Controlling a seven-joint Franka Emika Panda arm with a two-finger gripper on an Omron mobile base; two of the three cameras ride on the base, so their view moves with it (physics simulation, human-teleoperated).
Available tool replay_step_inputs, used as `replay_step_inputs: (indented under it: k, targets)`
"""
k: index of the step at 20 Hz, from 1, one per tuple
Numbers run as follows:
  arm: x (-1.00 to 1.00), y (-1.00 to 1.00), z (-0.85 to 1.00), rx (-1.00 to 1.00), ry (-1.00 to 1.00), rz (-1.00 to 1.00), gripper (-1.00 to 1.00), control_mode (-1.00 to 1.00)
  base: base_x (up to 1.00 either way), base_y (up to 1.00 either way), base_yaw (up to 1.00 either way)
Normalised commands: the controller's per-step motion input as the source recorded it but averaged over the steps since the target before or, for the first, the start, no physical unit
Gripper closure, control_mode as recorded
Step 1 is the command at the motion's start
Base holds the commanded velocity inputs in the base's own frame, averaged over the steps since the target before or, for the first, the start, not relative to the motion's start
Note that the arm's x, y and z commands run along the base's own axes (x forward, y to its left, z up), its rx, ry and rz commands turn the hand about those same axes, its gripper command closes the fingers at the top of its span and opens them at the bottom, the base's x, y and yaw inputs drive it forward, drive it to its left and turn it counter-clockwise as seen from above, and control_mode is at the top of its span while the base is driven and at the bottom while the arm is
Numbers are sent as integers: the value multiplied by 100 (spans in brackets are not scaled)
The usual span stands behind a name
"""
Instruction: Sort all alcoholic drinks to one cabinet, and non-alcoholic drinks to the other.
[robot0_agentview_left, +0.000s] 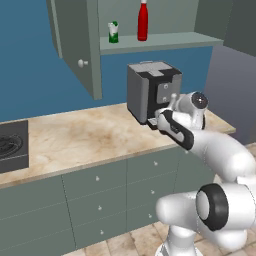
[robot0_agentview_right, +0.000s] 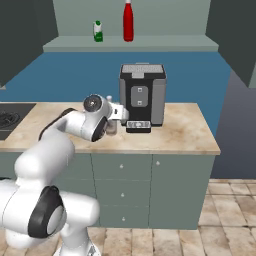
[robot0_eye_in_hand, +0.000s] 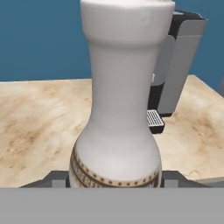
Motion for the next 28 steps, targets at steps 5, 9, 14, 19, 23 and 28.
replay_step_inputs:
  k: [5,9,14,19,23,28]
  targets:
    - [-37,3,38,0,-4,0,100,-100,0,0,0]
    - [-37,4,38,0,-4,0,100,-100,0,0,0]
    - [-36,2,40,0,-4,0,100,-100,0,0,0]
    - [-34,0,39,0,-4,0,100,-100,0,0,0]
    - [-31,3,34,0,-3,0,100,-100,0,0,0]
    - [-29,6,32,0,-1,0,100,-100,0,0,0]
